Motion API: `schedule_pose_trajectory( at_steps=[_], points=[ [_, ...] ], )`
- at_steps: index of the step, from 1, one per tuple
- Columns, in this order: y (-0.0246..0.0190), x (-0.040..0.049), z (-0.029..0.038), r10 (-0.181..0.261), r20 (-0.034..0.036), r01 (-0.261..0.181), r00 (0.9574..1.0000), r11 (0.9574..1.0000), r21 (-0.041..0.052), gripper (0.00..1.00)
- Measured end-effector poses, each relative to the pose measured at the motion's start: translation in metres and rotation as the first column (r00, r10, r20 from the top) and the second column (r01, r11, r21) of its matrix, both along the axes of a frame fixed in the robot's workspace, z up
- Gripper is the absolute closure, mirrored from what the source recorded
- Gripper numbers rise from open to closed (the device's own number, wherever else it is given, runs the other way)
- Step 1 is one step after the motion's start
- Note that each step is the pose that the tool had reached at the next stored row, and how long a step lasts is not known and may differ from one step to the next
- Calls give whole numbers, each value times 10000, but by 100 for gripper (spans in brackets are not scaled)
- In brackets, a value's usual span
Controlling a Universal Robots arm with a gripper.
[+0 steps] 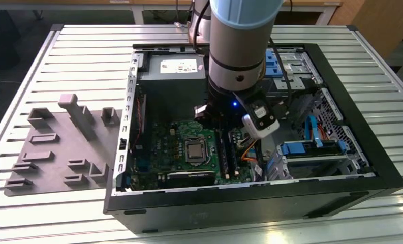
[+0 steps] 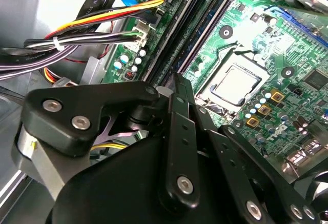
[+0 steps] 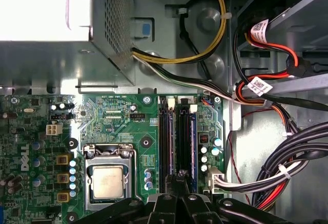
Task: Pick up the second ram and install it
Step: 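Press down the second ram until it locks into place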
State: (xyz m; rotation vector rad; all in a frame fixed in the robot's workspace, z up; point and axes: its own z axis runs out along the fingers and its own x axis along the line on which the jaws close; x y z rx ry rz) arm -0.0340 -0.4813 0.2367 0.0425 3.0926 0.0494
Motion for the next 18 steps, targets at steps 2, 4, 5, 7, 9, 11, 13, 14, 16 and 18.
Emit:
schedule_pose_trajectory(
  at_steps=[2,4,5,7,9,11,13,14,16,18],
  points=[
    [7,0,-1,1,1,-1,10000,10000,1,89],
    [14,0,-2,1,1,-1,10000,10000,1,89],
    [21,-1,-3,0,1,0,10000,10000,2,89],
    [35,0,-5,0,3,0,10000,10000,2,89],
    [50,0,-7,0,4,0,10000,10000,3,89],
    [62,0,-7,-1,4,1,10000,10000,1,89],
    [73,0,-8,-1,4,1,10000,10000,2,89],
    [78,0,-8,-1,5,1,10000,10000,3,89],
    [87,0,-8,-1,4,1,10000,10000,2,89],
    [98,0,-9,-1,4,1,10000,10000,2,89]
  ],
)
